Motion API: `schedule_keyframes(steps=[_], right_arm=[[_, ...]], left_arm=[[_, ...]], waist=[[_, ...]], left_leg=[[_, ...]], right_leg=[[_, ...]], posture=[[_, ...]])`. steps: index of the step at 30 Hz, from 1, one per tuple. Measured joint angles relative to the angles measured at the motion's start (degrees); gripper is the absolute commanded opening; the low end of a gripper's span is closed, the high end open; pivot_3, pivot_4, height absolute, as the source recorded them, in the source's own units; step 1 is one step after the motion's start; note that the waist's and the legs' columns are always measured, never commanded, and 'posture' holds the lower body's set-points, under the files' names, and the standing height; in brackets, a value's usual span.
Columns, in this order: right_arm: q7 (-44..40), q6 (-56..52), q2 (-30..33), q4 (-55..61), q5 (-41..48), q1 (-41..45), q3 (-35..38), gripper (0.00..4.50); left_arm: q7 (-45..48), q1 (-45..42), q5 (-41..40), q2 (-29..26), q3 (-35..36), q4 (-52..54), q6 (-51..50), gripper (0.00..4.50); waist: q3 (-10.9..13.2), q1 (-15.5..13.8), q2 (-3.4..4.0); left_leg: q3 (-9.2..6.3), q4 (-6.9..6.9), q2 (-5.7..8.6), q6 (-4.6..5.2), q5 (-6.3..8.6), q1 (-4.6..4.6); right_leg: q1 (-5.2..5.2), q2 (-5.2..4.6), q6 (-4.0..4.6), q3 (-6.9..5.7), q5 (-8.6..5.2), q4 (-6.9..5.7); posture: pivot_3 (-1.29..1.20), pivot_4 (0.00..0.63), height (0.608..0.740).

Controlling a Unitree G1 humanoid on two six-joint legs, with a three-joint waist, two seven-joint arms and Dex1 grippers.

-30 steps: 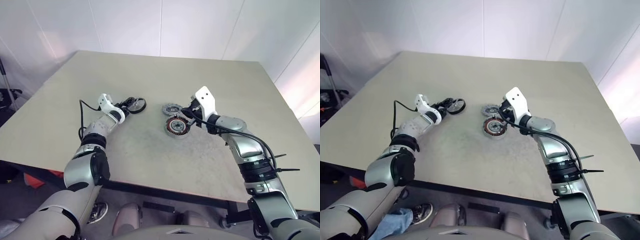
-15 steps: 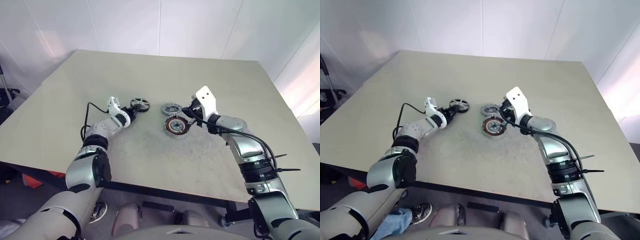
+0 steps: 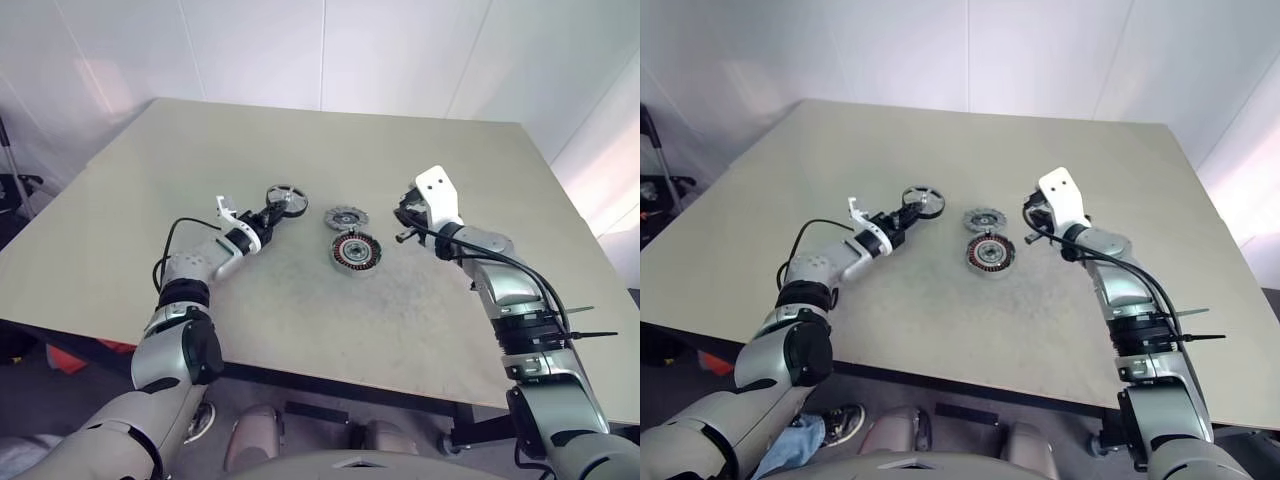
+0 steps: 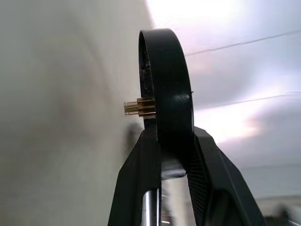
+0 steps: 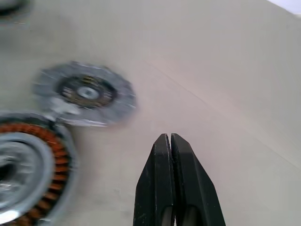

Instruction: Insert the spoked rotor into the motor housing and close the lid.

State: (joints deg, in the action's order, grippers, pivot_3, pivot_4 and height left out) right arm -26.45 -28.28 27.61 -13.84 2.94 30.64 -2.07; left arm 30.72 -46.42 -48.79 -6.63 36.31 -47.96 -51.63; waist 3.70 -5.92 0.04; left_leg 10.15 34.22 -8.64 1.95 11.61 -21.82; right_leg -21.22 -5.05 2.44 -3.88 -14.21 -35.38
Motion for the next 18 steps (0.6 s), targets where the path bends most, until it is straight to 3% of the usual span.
schedule_keyframes(steps=[8,18], right_arm=[[4.5,-0.7,1.8,-7.0,-3.4,0.5,1.0,0.00],[7.2,-2.2,1.8,-6.8,-3.5,0.7,1.7,0.00]], left_arm=[[-1.1,3.0,-6.4,7.6,-3.8,12.7,-13.2,0.42],[-0.7,2.6,-3.1,8.9,-11.3,8.3,-13.2,0.42]], waist=[[0.1,0.1,0.03],[0.2,0.3,0.13]], left_leg=[[0.01,0.01,0.00,0.20,-0.01,-0.06],[0.00,0.01,-0.01,0.42,0.02,-0.04]], right_leg=[[-0.01,0.00,0.00,-0.02,0.00,0.08],[0.01,0.03,0.00,-0.01,0.00,0.10]], posture=[[0.00,0.000,0.740],[0.00,0.000,0.740]])
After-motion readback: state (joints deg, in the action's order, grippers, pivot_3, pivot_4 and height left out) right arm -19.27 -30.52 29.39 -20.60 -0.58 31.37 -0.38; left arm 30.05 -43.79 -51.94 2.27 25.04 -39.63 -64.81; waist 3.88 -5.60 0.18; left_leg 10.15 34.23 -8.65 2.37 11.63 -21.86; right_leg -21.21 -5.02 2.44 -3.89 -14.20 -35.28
